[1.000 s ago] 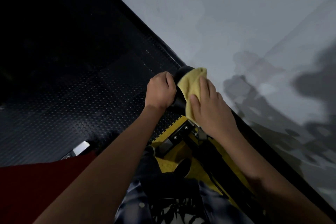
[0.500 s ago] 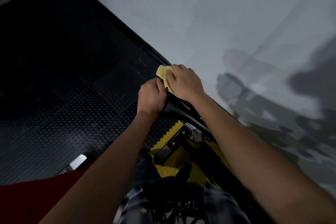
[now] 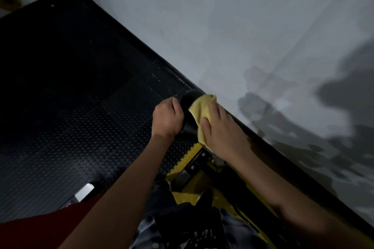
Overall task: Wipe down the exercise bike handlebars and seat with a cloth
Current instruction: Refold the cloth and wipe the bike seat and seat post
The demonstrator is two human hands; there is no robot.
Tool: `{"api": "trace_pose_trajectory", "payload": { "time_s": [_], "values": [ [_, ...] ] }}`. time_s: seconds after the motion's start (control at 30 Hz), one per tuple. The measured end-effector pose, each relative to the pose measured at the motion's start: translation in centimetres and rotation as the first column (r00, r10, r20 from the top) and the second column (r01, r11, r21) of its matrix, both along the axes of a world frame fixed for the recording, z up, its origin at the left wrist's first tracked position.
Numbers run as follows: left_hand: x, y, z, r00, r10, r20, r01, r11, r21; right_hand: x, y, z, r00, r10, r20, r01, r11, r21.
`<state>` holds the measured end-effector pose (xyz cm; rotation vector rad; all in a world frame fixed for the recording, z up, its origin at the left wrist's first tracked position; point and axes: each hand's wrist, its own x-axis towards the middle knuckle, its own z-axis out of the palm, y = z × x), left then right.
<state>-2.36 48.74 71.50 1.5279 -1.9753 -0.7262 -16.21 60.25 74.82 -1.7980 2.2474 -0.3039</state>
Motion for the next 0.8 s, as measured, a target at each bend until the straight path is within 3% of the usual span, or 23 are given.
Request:
{"api": "trace_pose_trajectory", "payload": {
  "time_s": [0.07, 0.23, 0.53, 0.8],
  "values": [
    [0.0, 0.0, -0.1, 1.000, 0.000, 0.001, 0.000, 1.000, -0.007, 0.5, -3.7, -0.6, 0.997, -0.028, 0.068, 0.030, 0.999, -0.027],
    [-0.1, 0.1, 0.2, 1.000, 0.005, -0.009, -0.005, 1.000, -0.001, 0.9, -7.8, -0.9, 0.998, -0.017, 0.068, 0.023, 0.996, -0.092],
    [0.2, 0.1, 0.0, 1.000, -0.008, -0.026, 0.007, 1.000, -0.014, -0.1, 5.5, 1.7, 0.993, 0.077, -0.086, -0.072, 0.995, 0.065],
    [0.1, -0.1, 0.1, 1.000, 0.016, -0.011, -0.016, 1.000, -0.013, 0.2, -7.5, -0.5, 0.956, -0.075, 0.283, 0.071, 0.997, 0.023]
  ]
}}
